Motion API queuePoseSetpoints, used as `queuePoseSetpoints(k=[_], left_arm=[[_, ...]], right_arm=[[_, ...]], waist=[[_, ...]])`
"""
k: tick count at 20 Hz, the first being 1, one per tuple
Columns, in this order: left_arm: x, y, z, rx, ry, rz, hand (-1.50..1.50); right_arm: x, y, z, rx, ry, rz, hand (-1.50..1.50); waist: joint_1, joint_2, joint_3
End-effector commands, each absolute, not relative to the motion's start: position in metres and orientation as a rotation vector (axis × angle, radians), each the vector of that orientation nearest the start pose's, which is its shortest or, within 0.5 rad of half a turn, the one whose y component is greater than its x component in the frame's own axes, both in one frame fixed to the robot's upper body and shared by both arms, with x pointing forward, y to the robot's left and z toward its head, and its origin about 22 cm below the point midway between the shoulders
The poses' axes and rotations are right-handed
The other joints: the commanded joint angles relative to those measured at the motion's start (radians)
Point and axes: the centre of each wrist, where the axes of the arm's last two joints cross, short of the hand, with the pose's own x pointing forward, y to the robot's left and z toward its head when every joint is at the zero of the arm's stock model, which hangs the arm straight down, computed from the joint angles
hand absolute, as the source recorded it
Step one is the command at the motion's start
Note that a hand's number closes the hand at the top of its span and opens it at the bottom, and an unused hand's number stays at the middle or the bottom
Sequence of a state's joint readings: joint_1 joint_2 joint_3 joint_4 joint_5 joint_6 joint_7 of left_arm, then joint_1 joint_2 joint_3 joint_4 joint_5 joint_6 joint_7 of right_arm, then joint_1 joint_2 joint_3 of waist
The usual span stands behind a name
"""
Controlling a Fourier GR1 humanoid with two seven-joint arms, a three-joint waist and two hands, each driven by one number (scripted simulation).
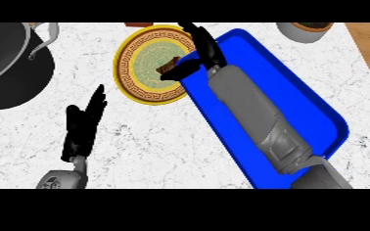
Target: Pick the croissant from the tray and place it in the plate
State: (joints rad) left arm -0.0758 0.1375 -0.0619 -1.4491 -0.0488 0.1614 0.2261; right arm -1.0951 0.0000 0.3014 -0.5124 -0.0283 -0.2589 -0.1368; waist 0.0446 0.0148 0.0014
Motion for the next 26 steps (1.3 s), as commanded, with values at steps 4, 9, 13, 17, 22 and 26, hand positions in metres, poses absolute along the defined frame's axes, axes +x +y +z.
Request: queuePoseSetpoints(k=[4, 9, 13, 17, 22, 26], left_arm=[[0.263, 0.232, -0.001, 0.216, -1.301, -0.047, 0.00], [0.264, 0.227, -0.015, 0.223, -1.284, -0.067, 0.00], [0.247, 0.252, 0.016, 0.243, -1.317, -0.056, 0.00], [0.257, 0.246, -0.003, 0.235, -1.309, -0.058, 0.00], [0.254, 0.248, -0.005, 0.199, -1.310, -0.081, 0.00], [0.251, 0.238, -0.021, 0.198, -1.300, -0.060, 0.00]], right_arm=[[0.429, -0.078, 0.061, 0.079, -1.718, 0.516, -1.50], [0.427, -0.083, 0.047, 0.123, -1.756, 0.526, -1.50], [0.424, -0.090, 0.034, 0.109, -1.763, 0.555, -1.50], [0.426, -0.082, 0.043, 0.059, -1.764, 0.548, -1.50], [0.424, -0.088, 0.031, -0.065, -1.727, 0.558, -1.50], [0.420, -0.084, 0.030, -0.068, -1.716, 0.544, -1.50]], waist=[[-0.011, -0.004, -0.001], [-0.006, -0.002, -0.001], [0.002, -0.005, -0.001], [-0.003, -0.006, -0.001], [0.017, 0.000, -0.001], [0.003, -0.005, -0.001]])
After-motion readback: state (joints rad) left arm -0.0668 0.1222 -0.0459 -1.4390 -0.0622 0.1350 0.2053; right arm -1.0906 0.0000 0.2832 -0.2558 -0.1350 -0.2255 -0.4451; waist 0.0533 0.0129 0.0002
